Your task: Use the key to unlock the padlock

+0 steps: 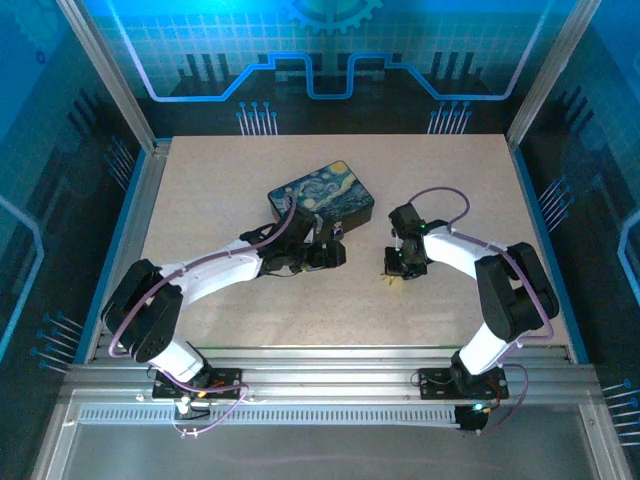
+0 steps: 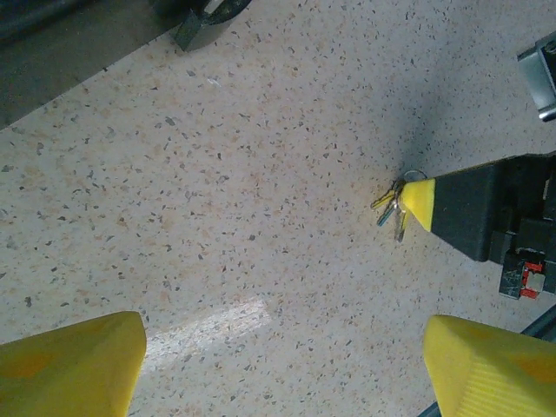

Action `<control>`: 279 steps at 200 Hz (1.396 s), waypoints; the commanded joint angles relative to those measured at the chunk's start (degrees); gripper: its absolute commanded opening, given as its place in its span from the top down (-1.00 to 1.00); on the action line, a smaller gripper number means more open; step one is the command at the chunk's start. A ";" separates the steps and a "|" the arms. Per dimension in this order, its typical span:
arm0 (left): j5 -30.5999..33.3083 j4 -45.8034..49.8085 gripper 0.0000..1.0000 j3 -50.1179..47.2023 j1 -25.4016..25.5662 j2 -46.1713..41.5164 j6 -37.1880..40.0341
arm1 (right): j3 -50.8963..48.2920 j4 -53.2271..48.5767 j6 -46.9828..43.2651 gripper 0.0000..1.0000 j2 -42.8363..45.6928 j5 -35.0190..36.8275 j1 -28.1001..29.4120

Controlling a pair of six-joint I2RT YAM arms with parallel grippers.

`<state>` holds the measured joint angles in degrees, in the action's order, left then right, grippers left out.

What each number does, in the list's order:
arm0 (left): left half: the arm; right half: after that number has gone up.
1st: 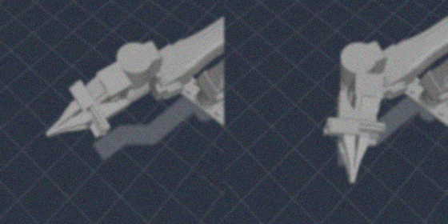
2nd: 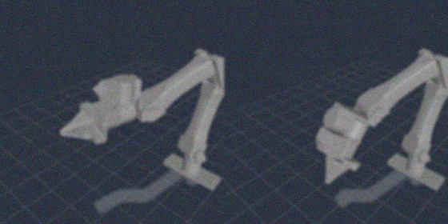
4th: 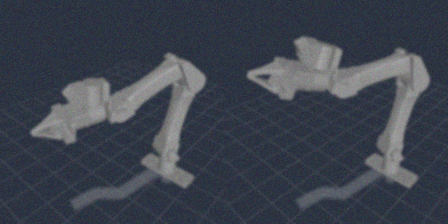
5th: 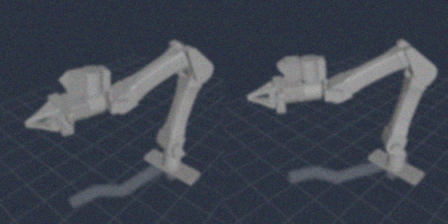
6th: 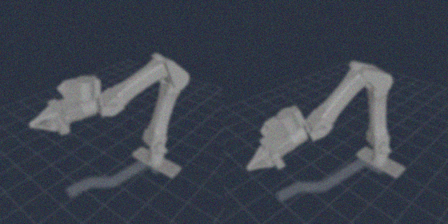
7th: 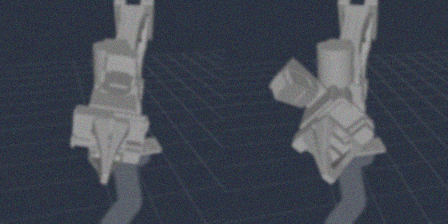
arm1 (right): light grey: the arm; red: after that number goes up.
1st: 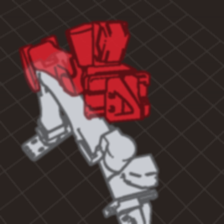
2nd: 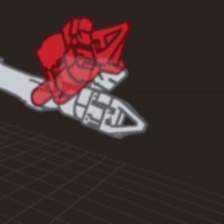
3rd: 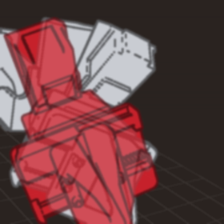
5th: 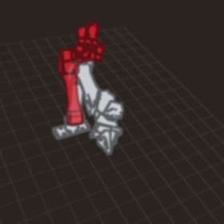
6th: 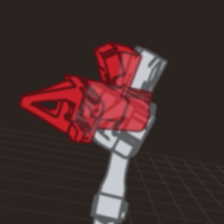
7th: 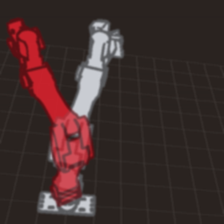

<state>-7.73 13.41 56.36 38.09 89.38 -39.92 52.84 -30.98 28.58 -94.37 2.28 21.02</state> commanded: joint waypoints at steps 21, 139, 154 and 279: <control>-0.33 -0.85 -0.69 -2.10 -0.23 -1.76 1.69 | -2.13 2.94 3.69 1.00 1.88 -3.11 -1.88; -12.55 -18.28 -0.37 -0.90 1.64 7.76 -9.83 | -12.69 20.51 23.18 1.00 15.85 -19.08 -2.27; -13.45 -20.61 -0.29 -0.62 1.66 8.70 -11.70 | -13.41 22.09 25.25 1.00 16.61 -20.02 -2.34; -18.89 -30.16 0.29 -0.01 1.73 15.27 -17.64 | -14.79 28.33 31.38 1.00 15.56 -24.52 -2.01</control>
<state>-24.49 -14.96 54.83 39.55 103.44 -57.06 38.22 -4.14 58.98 -78.61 -20.71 19.29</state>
